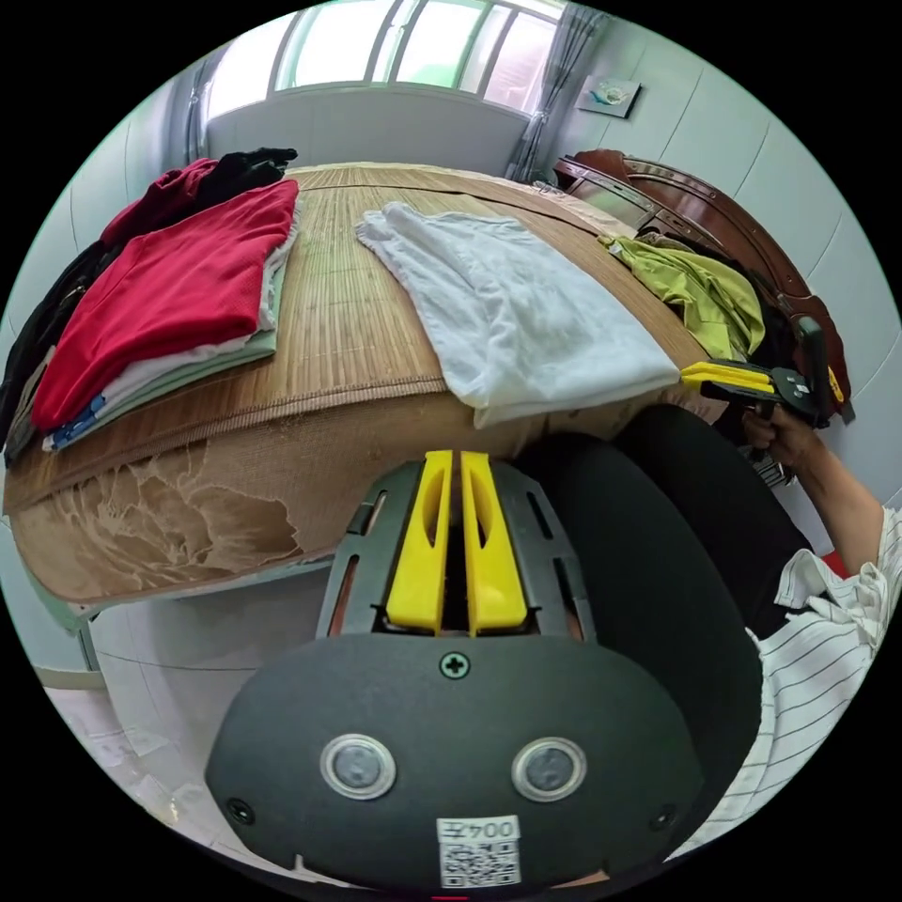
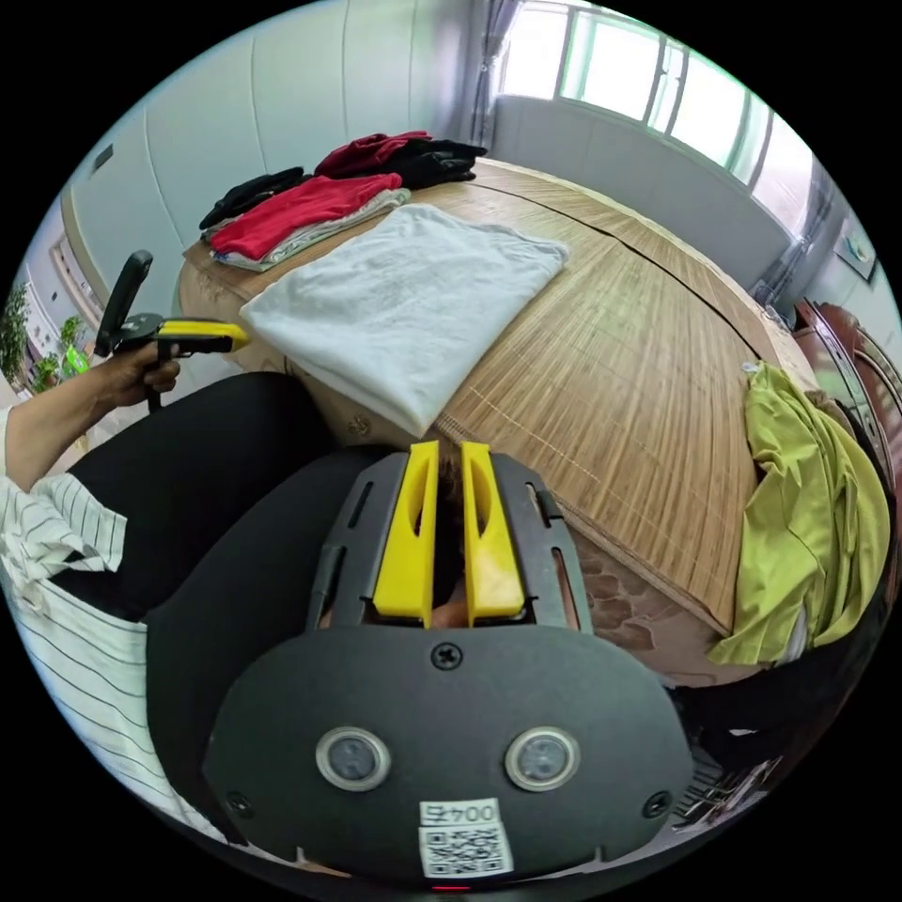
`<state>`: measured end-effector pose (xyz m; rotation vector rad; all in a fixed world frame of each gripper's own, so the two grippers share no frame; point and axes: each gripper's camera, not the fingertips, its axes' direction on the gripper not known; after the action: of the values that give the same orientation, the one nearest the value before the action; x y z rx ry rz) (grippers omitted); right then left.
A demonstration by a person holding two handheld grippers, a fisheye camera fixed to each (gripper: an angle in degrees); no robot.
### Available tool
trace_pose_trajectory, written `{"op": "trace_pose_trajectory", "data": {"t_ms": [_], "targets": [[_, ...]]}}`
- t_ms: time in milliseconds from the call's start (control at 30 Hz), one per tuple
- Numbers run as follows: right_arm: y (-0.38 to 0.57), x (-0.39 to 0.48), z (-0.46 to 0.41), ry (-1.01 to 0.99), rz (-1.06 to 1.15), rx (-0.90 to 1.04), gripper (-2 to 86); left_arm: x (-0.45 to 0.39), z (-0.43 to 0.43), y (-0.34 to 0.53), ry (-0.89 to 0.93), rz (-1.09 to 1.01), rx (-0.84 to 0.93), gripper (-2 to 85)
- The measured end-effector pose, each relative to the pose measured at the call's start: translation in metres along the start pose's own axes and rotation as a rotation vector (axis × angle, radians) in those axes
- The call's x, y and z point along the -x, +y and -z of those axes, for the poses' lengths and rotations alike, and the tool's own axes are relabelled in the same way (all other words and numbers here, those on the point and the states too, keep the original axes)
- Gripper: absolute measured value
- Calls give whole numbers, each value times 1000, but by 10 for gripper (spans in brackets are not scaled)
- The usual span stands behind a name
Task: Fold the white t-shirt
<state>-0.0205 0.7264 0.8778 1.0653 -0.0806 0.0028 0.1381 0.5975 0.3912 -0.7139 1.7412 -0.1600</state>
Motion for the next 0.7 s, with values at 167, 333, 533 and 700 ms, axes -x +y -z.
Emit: {"op": "trace_pose_trajectory", "data": {"t_ms": [167, 333, 533, 700], "targets": [[-18, -14, 36, -102, -108, -77, 49, -8, 65, -7, -26, 108, -261, 3], [-70, 3, 11, -144, -50, -12, 52, -78, 46, -91, 11, -70, -320, 2], [-71, -14, -38, -133, -34, 98, 52, -74, -49, -111, -86, -35, -141, 2], [-66, -39, -35, -203, -73, 89, 46, -64, -19, -126, -11, 50, -193, 2]]}}
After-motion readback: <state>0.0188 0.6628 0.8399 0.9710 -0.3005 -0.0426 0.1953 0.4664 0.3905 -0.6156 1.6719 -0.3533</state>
